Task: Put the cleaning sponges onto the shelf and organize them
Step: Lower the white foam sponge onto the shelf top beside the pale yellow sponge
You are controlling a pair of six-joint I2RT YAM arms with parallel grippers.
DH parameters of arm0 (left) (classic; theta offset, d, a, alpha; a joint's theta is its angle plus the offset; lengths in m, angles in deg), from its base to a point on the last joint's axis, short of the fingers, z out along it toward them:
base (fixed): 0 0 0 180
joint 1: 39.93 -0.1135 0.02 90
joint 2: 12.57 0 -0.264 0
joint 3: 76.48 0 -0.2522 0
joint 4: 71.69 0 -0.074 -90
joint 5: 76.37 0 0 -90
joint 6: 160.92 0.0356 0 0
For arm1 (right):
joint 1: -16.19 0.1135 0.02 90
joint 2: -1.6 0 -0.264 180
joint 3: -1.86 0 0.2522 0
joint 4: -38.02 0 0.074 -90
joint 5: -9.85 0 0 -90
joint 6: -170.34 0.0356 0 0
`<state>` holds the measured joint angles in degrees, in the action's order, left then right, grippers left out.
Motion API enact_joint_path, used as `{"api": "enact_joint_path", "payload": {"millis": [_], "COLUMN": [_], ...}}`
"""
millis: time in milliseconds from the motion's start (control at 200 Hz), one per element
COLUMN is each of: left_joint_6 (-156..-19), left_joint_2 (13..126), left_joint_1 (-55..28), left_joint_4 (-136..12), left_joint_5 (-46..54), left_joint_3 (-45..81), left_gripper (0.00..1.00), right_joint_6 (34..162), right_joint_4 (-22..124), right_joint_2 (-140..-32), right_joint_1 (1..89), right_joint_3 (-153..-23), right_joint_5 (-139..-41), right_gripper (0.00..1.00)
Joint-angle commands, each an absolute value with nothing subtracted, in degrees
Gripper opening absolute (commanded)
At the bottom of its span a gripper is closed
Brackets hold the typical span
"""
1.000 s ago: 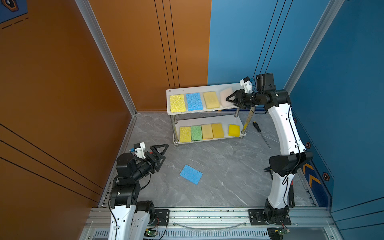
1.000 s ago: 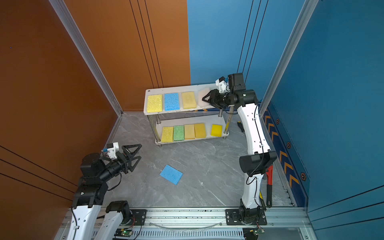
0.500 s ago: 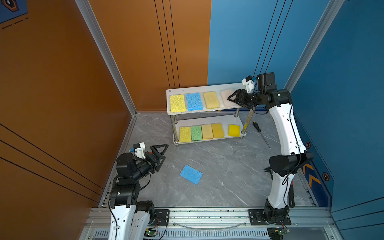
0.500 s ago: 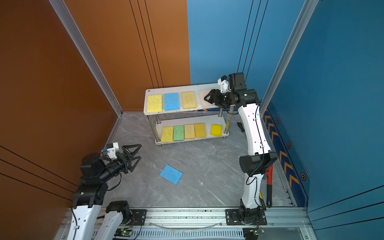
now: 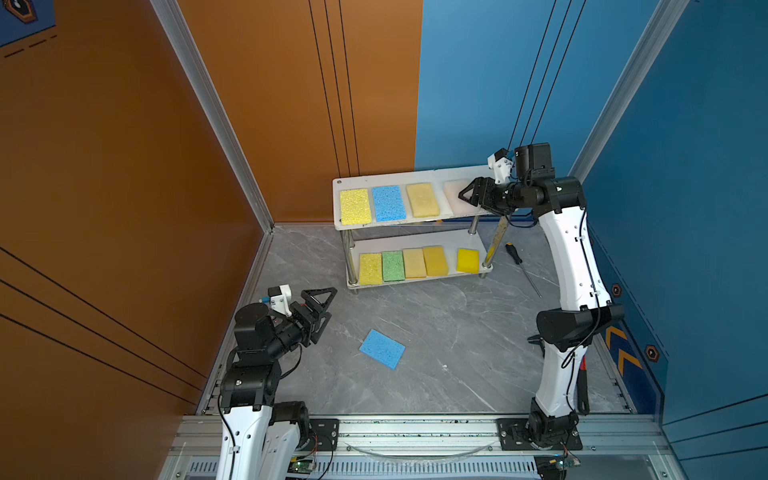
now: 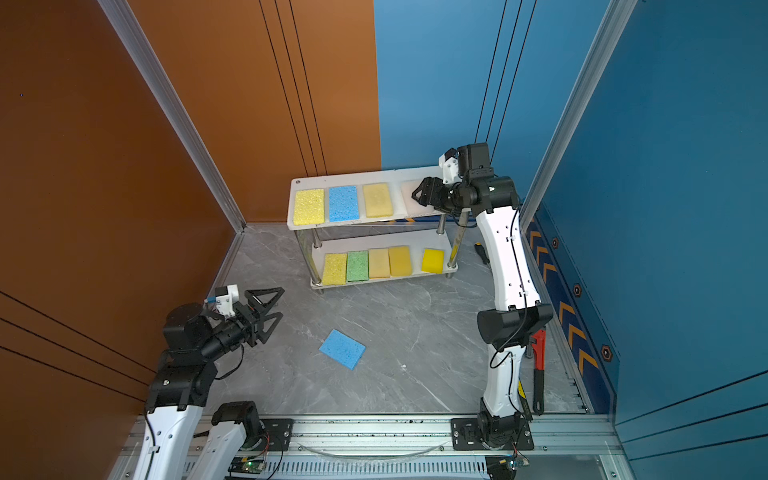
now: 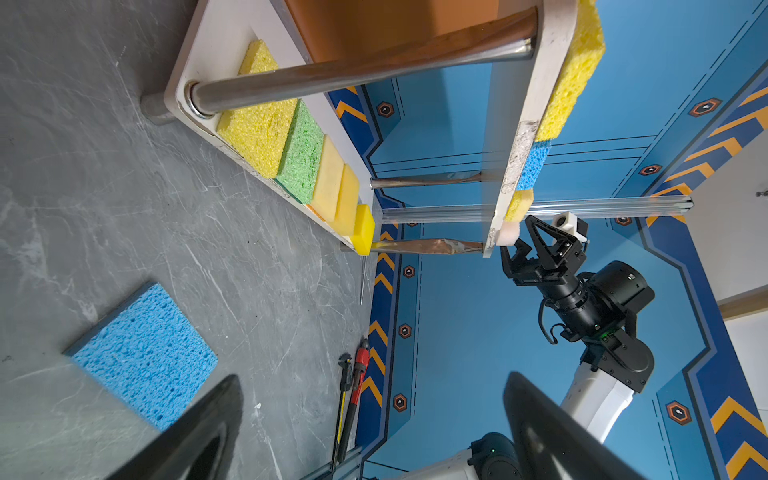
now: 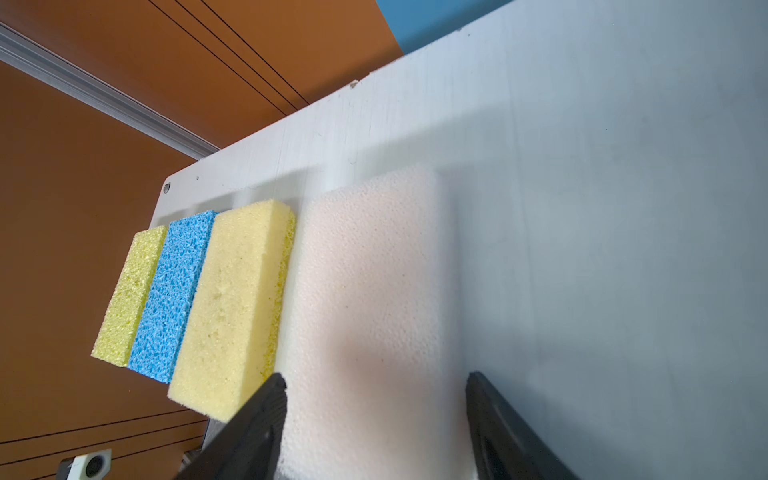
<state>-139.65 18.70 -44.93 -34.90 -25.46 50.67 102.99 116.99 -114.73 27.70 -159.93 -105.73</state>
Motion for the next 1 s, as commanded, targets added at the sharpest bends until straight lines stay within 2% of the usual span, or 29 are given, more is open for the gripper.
{"api": "enact_joint_path", "payload": {"millis": [0,586,996], "left_joint_6": [-138.3,-138.9,-138.2], "left_joint_2": [19.4,18.5,18.4], "left_joint_1": [-45.6,-46.2,-46.3], "left_joint_4": [-35.3,-35.0,-33.7], "left_joint_5": [-24.6,-24.4,-24.3], "left_joint_3": [50.4,50.4,50.0], "left_gripper": [0.98,0.98,0.98], "right_joint_6": [102.7,106.6,106.4], "right_joint_4": [118.2,112.3,112.2], "right_joint_2": [-116.1,-118.4,-110.4], "right_joint_1": [28.7,29.2,26.2], "right_joint_3": [-161.2,-161.5,-161.2], "right_joint_5": [-104.4,-106.9,-103.1], "right_gripper": [0.7,0.71,0.71]}}
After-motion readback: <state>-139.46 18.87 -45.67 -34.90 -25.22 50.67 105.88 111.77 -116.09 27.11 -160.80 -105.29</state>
